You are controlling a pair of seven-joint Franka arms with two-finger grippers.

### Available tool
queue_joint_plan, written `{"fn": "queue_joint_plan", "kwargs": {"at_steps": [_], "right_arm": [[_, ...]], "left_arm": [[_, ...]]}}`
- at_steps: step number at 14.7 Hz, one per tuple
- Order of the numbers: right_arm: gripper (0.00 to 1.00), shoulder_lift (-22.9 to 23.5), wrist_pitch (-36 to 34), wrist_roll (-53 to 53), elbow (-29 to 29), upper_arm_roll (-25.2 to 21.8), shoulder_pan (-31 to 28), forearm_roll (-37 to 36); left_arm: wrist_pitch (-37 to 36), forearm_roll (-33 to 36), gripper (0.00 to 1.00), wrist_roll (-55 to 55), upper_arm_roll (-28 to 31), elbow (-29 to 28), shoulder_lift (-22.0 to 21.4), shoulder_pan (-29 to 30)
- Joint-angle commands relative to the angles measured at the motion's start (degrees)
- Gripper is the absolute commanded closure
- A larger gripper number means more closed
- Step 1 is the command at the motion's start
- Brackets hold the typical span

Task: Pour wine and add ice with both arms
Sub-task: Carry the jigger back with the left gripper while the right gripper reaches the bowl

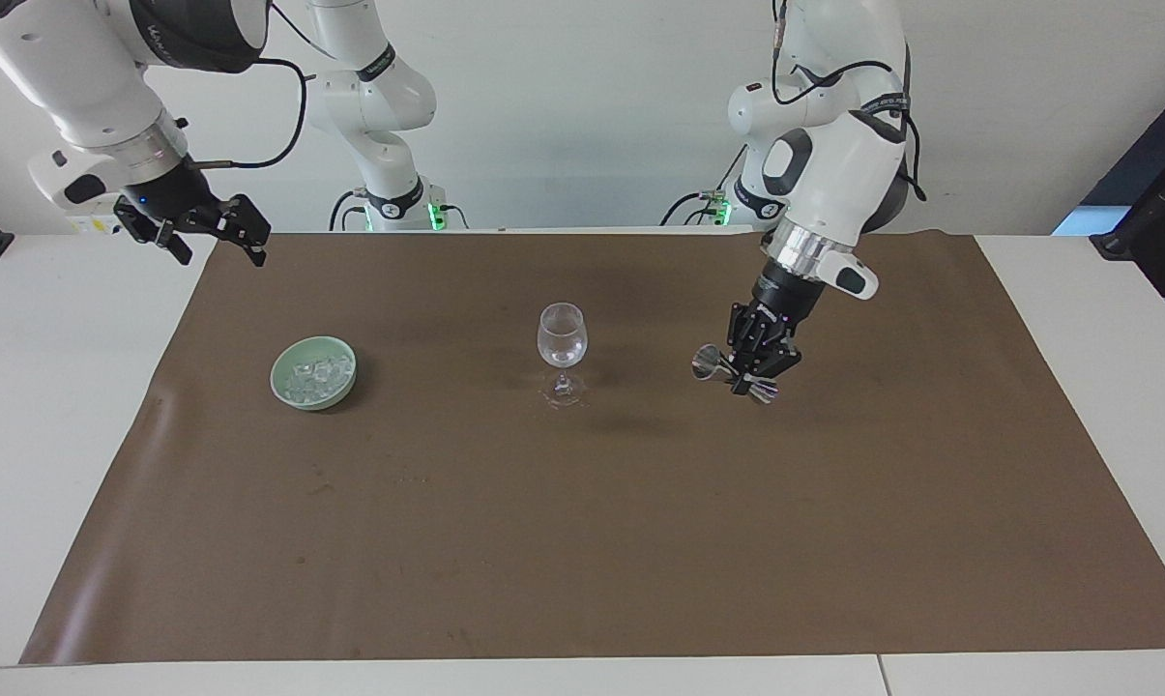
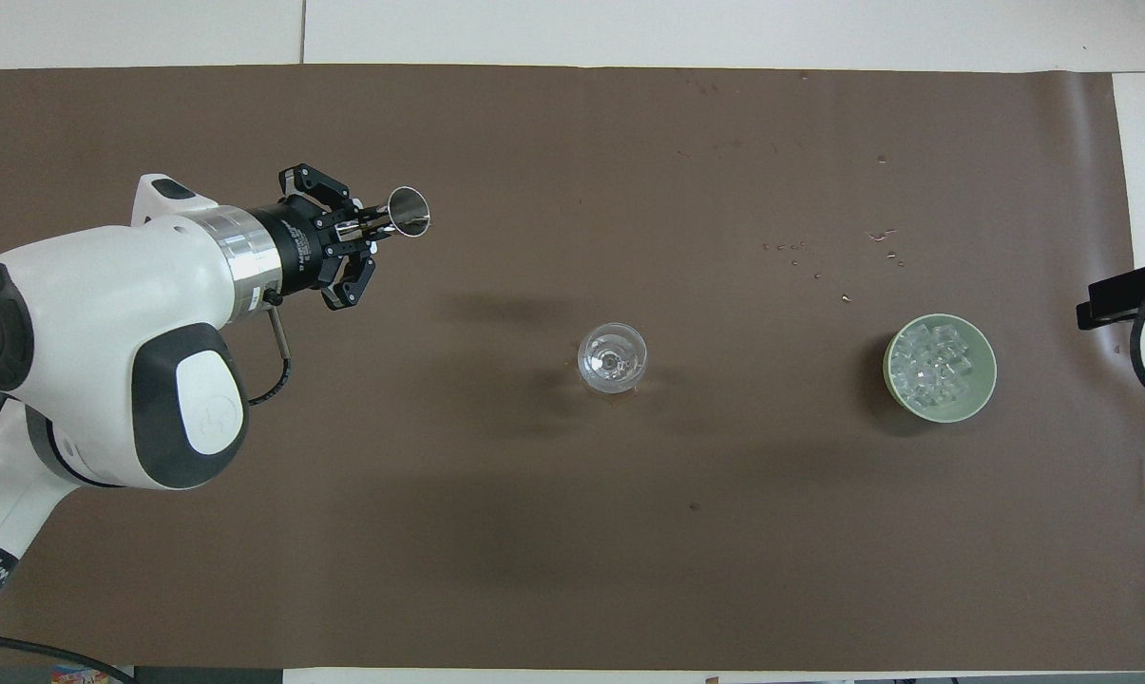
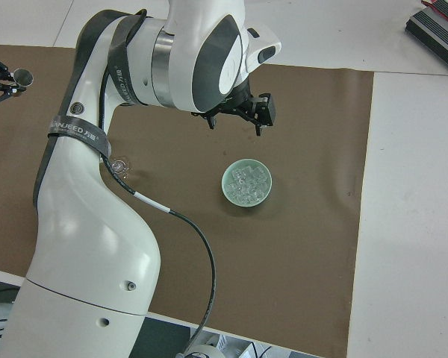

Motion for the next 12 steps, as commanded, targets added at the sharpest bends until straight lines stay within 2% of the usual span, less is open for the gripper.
{"fn": "queue_joint_plan", "kwargs": {"at_steps": [1,4,5,7,9,10,12], "right_arm": [[0.0,-1.1,0.5,0.4,-1.9,0.4,-0.5,0.8],[0.0,-1.3,1.1,0.3,-2.9,0.6,1.5,0.9],[0.0,-1.8,3.0,0.3,-5.5,0.6,2.9,0.9],[0.0,-3.1,11.5,-0.1,-13.4,0.6,3.3,0.9],[0.0,-0.3,16.1,-4.6,-17.3,0.6,2.7,0.9],[0.04,1.1,19.2,-7.1,-19.1,0.5,1.7,1.0],[0.24,1.9,26.1,-8.7,-24.1,0.5,0.1,1.0]], "left_arm": [[-3.9,-7.4,1.0,2.1,-0.4,0.3,-1.0,5.9],[-7.0,-18.5,1.0,13.5,-0.3,0.1,-1.1,10.9],[-8.6,-21.6,1.0,17.6,-0.3,0.0,-1.1,13.0],[-11.9,-27.1,1.0,24.7,-0.2,-0.8,-1.0,17.0],[-13.8,-33.0,1.0,31.1,0.1,-2.1,-0.9,20.4],[-15.3,-34.7,1.0,34.0,0.1,-2.7,-0.8,22.5],[-17.8,-37.3,1.0,39.1,0.1,-4.0,-0.2,26.1]]}}
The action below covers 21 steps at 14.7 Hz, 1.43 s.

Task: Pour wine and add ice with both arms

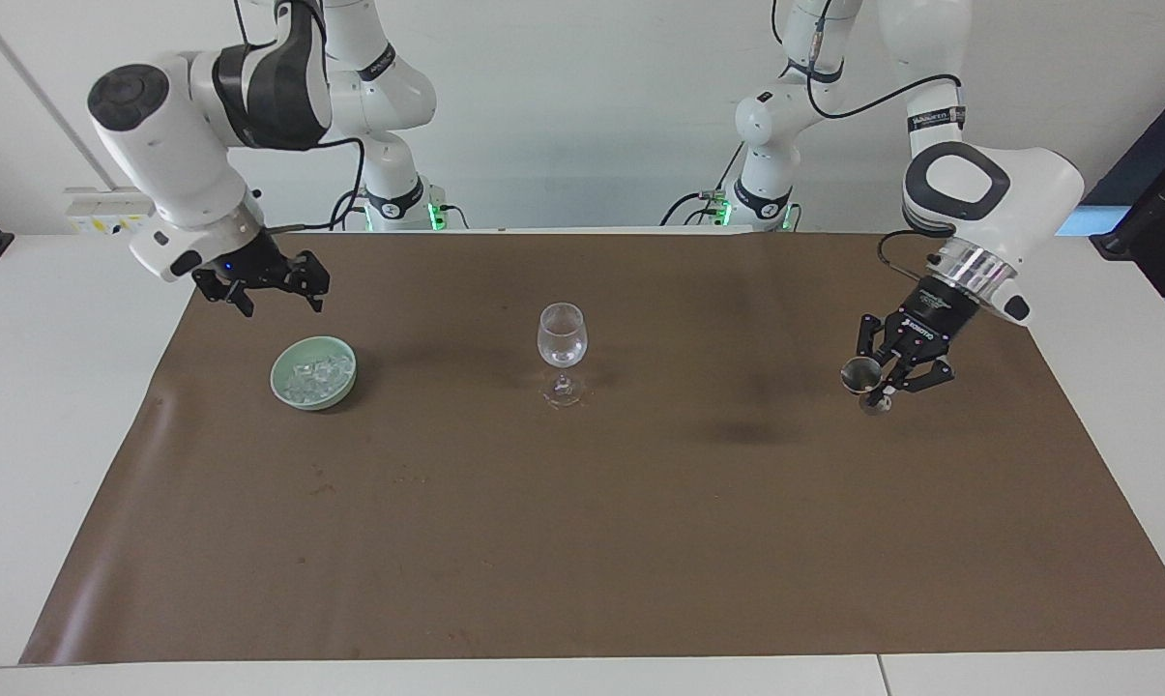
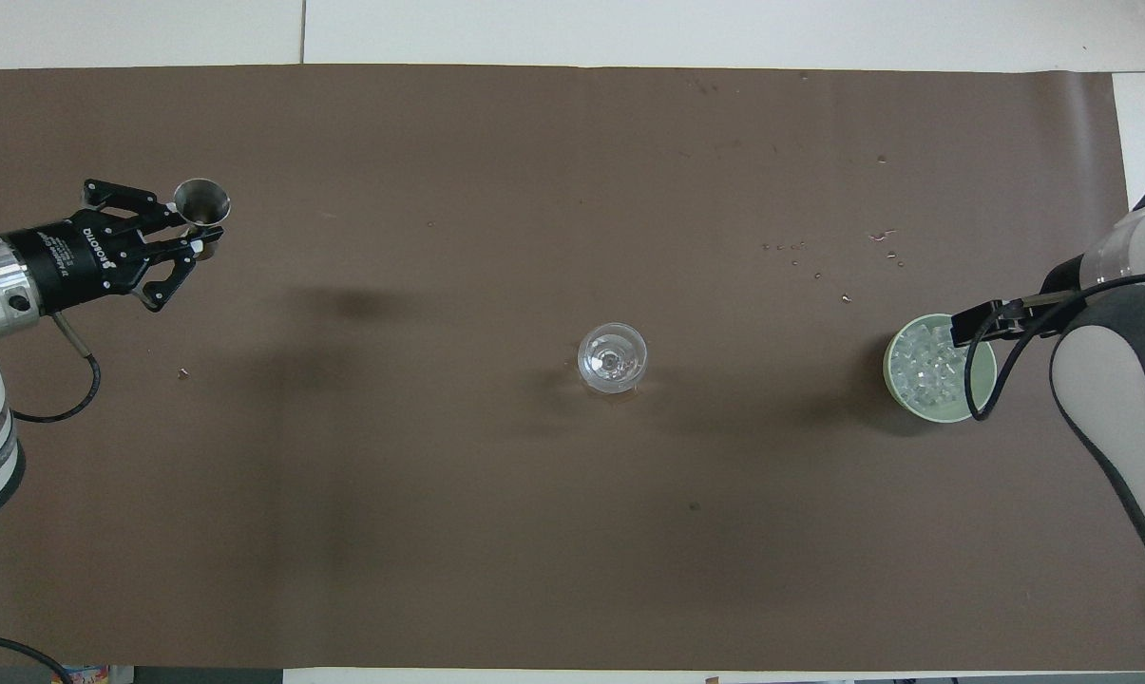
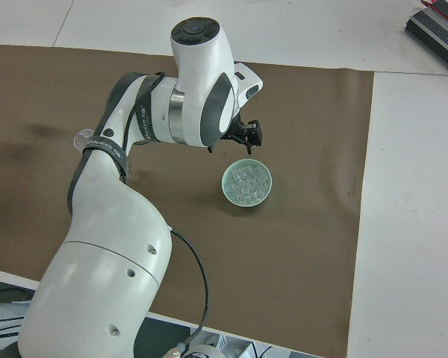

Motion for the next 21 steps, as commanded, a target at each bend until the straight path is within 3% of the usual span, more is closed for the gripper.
{"fn": "queue_joint_plan", "kwargs": {"at_steps": [1,6,8,11,19,21], "right_arm": [[0.3,-0.2,8.5,-3.1,-7.4,0.1,-1.8,0.8],[0.33,1.7,14.0,-4.9,-10.8,0.1,-1.7,0.8],[0.33,0.9,18.2,-5.6,-14.5,0.1,-2.1,0.8],[0.37,1.4,19.2,-5.6,-15.3,0.1,-2.1,0.8],[0.38,2.3,23.1,-10.6,-18.3,0.1,-3.5,0.8],[0.38,2.9,23.4,-10.8,-18.3,0.1,-3.7,0.8]], "left_arm": [[-3.6,-3.8,1.0,7.4,-0.3,-1.7,0.4,4.7],[-3.5,-7.3,1.0,13.5,-0.1,-2.3,6.2,10.7],[-3.2,-12.3,1.0,17.6,-0.1,-3.4,7.7,11.7],[-2.9,-22.4,1.0,26.9,-0.1,-6.1,10.3,13.8],[-1.7,-44.5,1.0,31.4,-0.1,-14.7,7.9,14.7],[-0.7,-47.3,1.0,32.0,-0.1,-15.7,7.8,13.9]]}}
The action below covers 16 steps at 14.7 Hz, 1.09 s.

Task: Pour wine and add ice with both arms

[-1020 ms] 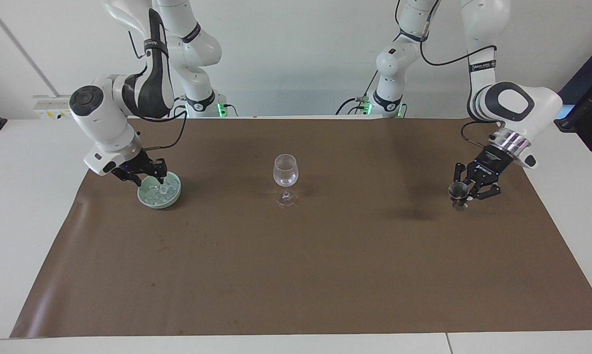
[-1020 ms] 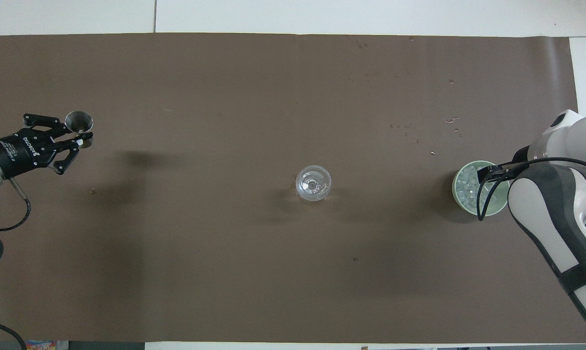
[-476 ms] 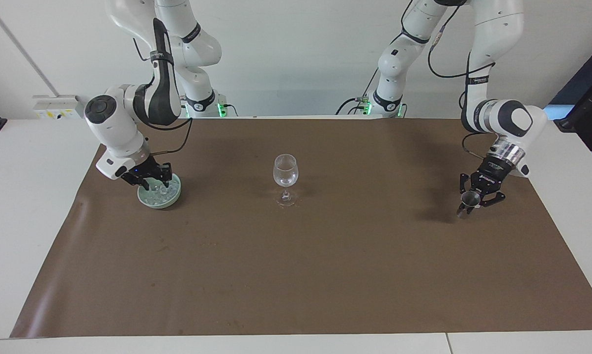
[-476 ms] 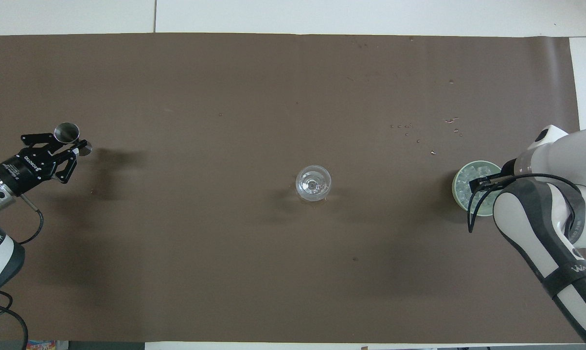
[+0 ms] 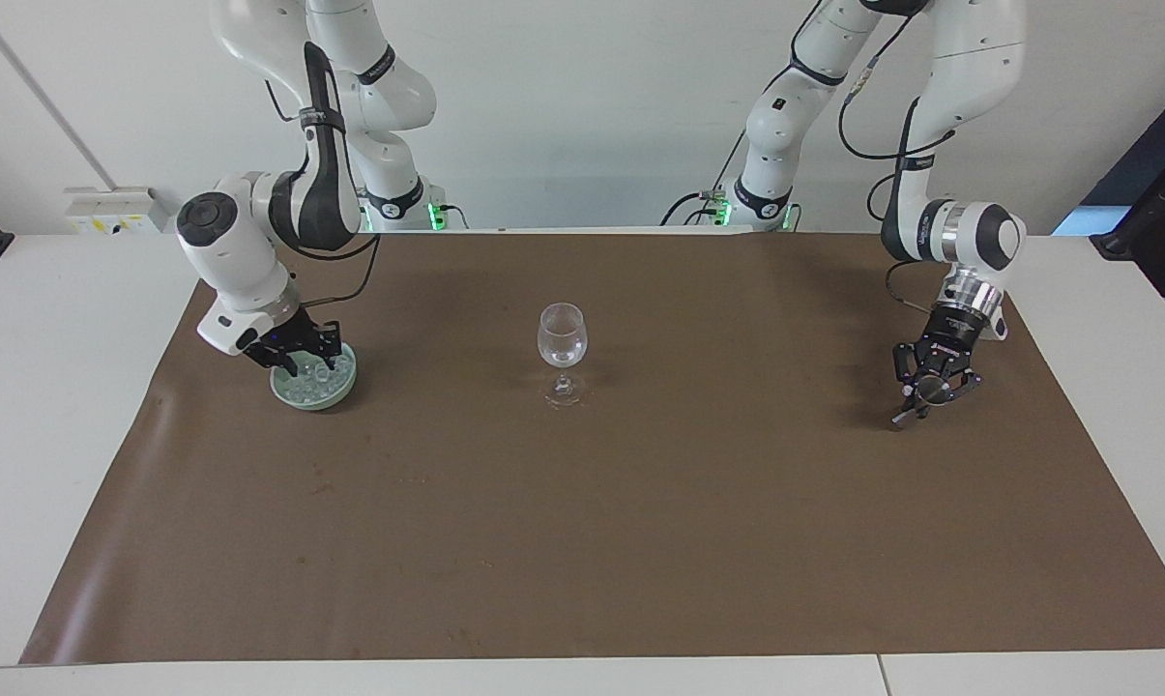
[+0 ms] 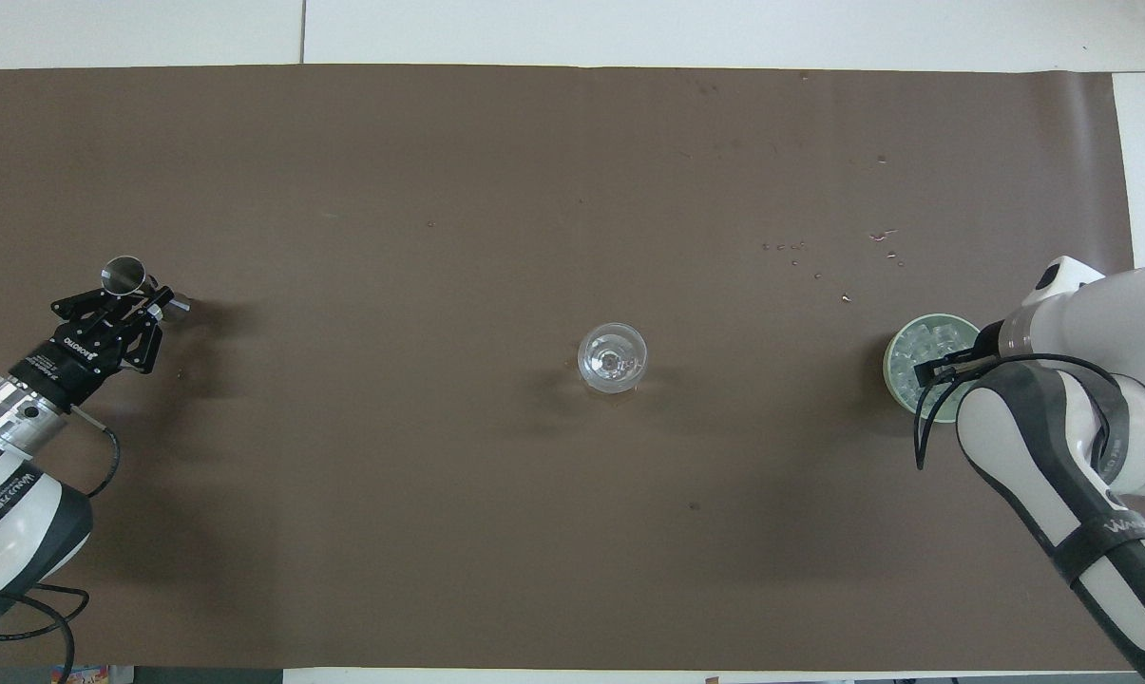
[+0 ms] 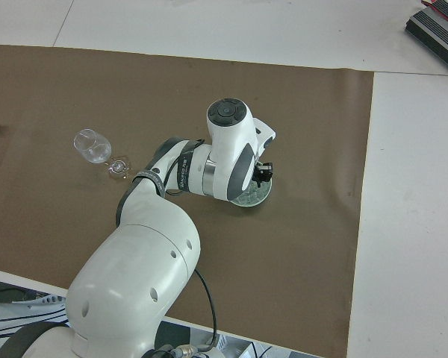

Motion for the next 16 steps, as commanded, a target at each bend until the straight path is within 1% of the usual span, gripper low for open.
{"fn": "queue_joint_plan", "kwargs": {"at_steps": [1,4,6,10,11,12,13,16], "right_arm": [[0.39,0.5,1.4,-1.8,-0.7,0.3,-1.0,0.8],[0.41,0.5,1.4,-1.7,-0.7,0.3,-0.7,0.8],[0.44,0.5,1.4,-1.7,-0.8,0.3,-0.6,0.8],[0.44,0.3,1.5,-1.8,-1.4,0.3,-0.6,0.8],[0.44,0.2,1.9,-1.8,-1.8,0.3,-0.6,0.8],[0.44,0.0,2.4,-1.8,-2.4,0.3,-0.6,0.8],[0.44,0.0,2.9,-1.8,-2.8,0.3,-0.6,0.8],[0.44,0.0,4.2,-1.7,-3.4,0.4,-0.5,0.8]], "left_arm": [[1.4,-3.6,1.0,0.4,-0.1,-2.5,-2.5,-0.9],[1.4,-4.7,1.0,0.5,-0.1,-4.3,-3.2,-0.9],[1.4,-6.1,1.0,0.5,-0.1,-4.5,-3.3,-1.1],[1.4,-6.0,1.0,0.8,0.0,-4.9,-3.8,-1.2],[1.4,-6.0,0.76,1.0,0.0,-4.9,-3.8,-1.2],[1.4,-6.0,0.49,0.8,0.0,-4.9,-3.9,-1.0],[1.4,-5.8,0.0,0.7,0.0,-5.0,-4.3,-0.8],[1.8,-5.6,0.0,0.6,0.0,-5.9,-5.7,-0.8]]}}
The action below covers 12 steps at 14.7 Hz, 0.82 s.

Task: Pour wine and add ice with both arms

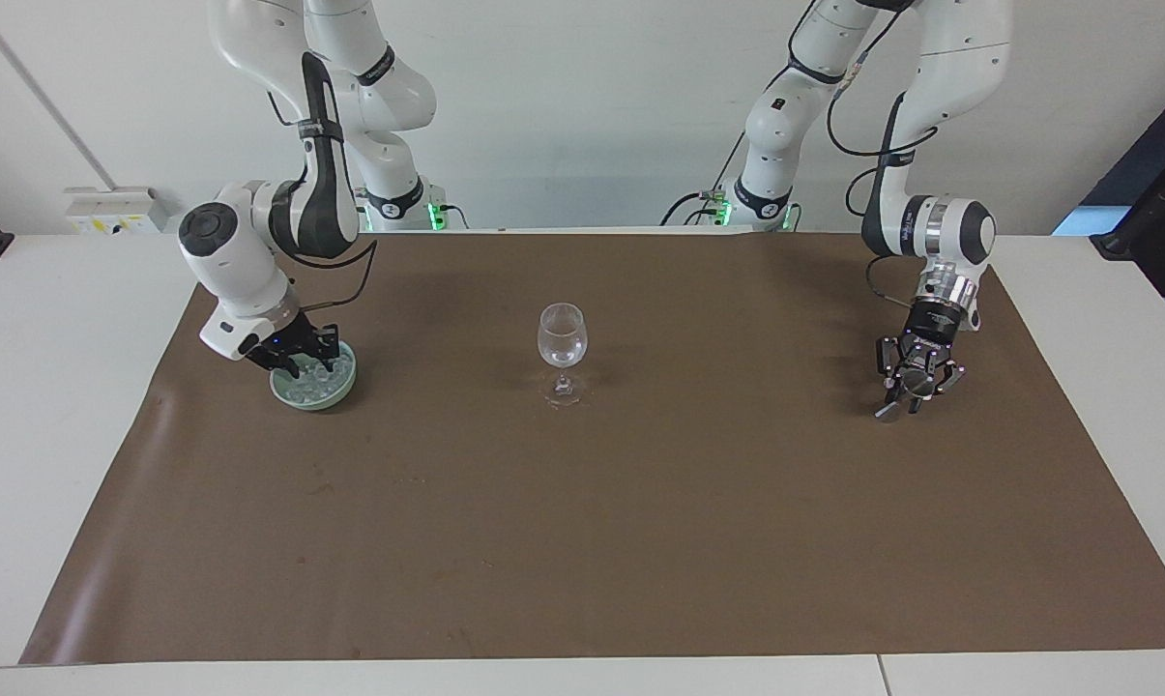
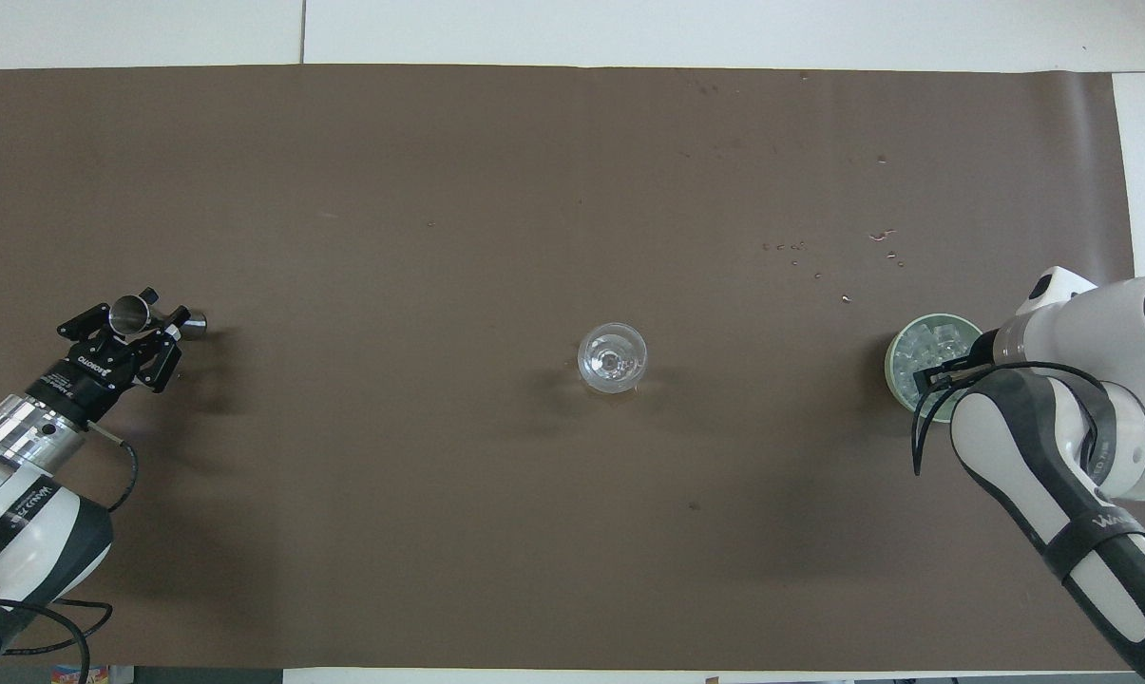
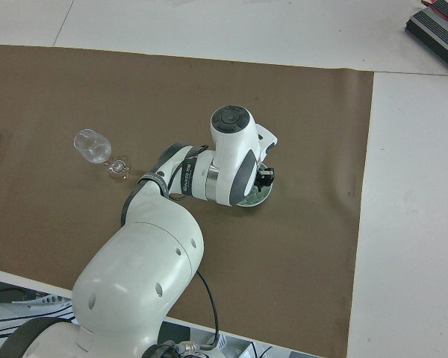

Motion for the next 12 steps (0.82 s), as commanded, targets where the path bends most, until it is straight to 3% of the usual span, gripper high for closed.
{"fn": "queue_joint_plan", "kwargs": {"at_steps": [1,6,7,12], "right_arm": [[0.45,-0.6,2.7,-1.2,-1.7,0.2,0.0,0.8],[0.46,0.9,3.7,-1.3,-1.4,0.2,-0.1,0.8],[0.49,0.9,3.7,-1.2,-1.4,0.2,-0.1,1.0],[0.65,0.9,3.6,-1.2,-1.4,0.2,-0.1,2.6]], "left_arm": [[1.1,-1.0,0.0,0.4,0.3,-2.3,-3.4,-0.4],[3.9,1.2,0.0,0.0,0.3,-3.1,-5.7,-0.9],[4.0,2.1,0.0,0.0,0.3,-3.5,-6.0,-1.0],[3.3,16.6,0.0,-0.2,0.5,-3.8,-6.5,-0.3]]}}
